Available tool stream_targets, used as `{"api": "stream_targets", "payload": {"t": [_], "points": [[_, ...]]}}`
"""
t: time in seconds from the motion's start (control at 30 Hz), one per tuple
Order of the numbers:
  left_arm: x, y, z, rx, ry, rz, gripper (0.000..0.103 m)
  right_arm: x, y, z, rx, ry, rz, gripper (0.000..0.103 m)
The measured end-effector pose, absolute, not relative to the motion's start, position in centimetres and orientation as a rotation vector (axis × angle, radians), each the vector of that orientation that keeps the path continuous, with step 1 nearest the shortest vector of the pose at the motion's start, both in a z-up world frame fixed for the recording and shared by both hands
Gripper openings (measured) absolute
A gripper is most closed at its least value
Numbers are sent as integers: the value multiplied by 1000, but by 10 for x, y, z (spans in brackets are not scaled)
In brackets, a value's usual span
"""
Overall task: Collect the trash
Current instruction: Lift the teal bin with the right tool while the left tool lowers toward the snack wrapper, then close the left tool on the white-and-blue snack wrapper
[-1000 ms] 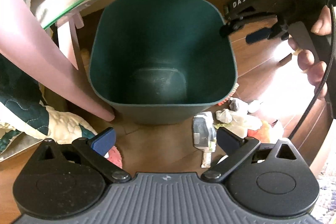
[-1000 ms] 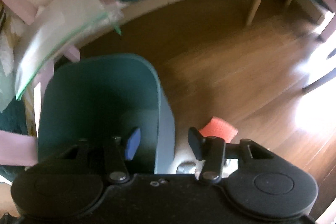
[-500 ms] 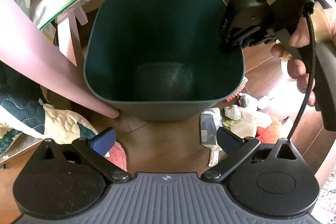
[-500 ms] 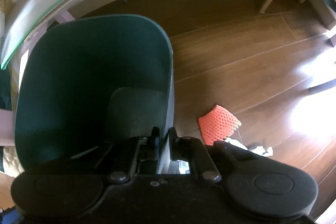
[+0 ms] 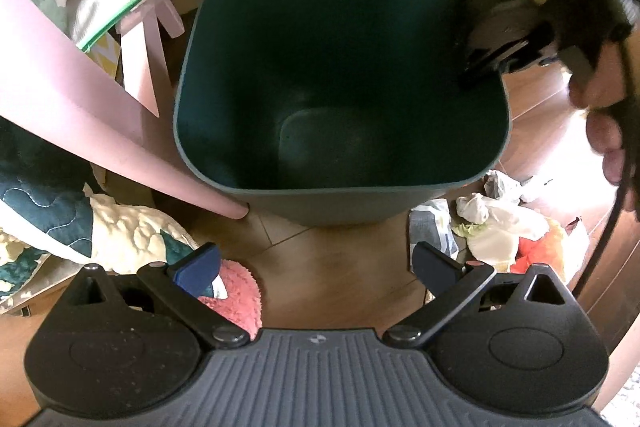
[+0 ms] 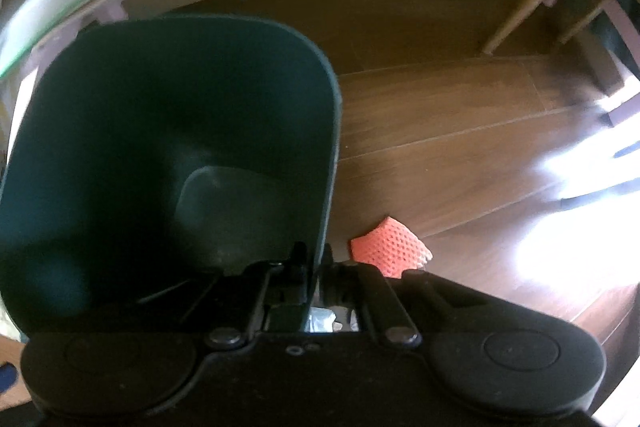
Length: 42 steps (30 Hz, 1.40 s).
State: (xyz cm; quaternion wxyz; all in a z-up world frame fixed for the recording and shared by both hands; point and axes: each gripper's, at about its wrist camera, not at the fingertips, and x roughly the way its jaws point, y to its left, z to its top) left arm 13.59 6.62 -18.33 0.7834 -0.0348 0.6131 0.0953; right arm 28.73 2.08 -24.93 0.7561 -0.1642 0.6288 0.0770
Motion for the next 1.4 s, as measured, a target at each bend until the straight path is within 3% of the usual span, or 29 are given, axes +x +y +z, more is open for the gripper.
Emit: {"api": "stream_targets", "payload": {"t": [0.43,0.67,1.0,1.1,1.3,1.37,1.4], "points": [[146,38,-201,0,1317,61,102,332,-19,-199,-224,1295,127,3],[164,-5,-267,50,1324,-206,102,327,-35,-203,-231,1302,188,3],[161,-69,-390,198,1401,-156,101,330,-74,-204,-135,1286,265,3],[171,-59,-414,123,1483,-35,92,333,-76,-203,-99,1285,273,4],[189,-50,-434,59,1556,7,56,324,-82,-206,-76,1254,287,4],[192,-48,-434,49,1563,6,31,322,-81,-206,-97,1246,291,4],[193,-46,-434,37,1574,6,24,320,-83,-204,-104,1245,289,4]]}}
